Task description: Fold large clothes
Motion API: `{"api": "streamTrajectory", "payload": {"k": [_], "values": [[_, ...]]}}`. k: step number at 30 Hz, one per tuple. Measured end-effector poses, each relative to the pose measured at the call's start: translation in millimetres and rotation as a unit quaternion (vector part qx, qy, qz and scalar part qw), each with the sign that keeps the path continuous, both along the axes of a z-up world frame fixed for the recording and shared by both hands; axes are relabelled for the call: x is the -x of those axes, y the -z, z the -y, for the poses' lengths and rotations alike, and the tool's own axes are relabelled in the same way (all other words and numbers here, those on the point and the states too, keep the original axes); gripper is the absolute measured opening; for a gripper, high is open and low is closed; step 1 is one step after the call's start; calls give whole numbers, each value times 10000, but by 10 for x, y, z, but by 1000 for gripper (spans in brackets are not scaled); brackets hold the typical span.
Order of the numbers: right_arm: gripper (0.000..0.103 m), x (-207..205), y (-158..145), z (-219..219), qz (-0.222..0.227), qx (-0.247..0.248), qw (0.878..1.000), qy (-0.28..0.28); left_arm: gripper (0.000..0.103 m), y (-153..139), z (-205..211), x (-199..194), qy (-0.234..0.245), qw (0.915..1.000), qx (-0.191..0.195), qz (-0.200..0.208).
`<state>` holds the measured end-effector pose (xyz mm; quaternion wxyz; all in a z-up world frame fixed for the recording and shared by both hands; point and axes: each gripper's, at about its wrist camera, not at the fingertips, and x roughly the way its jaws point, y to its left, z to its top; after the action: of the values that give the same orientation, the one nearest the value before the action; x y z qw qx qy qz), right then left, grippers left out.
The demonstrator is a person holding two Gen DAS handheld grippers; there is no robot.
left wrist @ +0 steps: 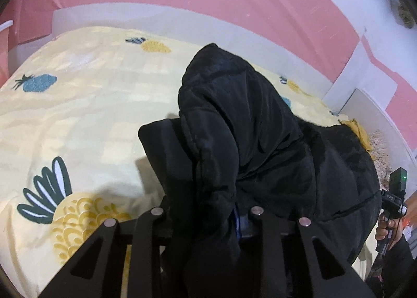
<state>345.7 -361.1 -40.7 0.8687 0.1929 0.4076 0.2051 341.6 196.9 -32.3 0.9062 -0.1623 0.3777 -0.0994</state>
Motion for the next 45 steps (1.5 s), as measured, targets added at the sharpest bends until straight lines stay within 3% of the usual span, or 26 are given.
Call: {"api": "streamTrajectory", "payload": {"k": [18,25,34,45], "values": [[27,387,-151,196,458,-171,9988,-62,29,-450,-143,529,197,9982,26,566],[27,408,-212,291,620,-181,9979,25,29,-605,100,516,268,9970,12,719],[27,318,-286,607,761,-148,9967,225,29,-703,410,275,465,9954,71,833],[27,-94,-470,1173,897,33,9933,723,29,-729,1130,-400,863,9920,258,882]]}}
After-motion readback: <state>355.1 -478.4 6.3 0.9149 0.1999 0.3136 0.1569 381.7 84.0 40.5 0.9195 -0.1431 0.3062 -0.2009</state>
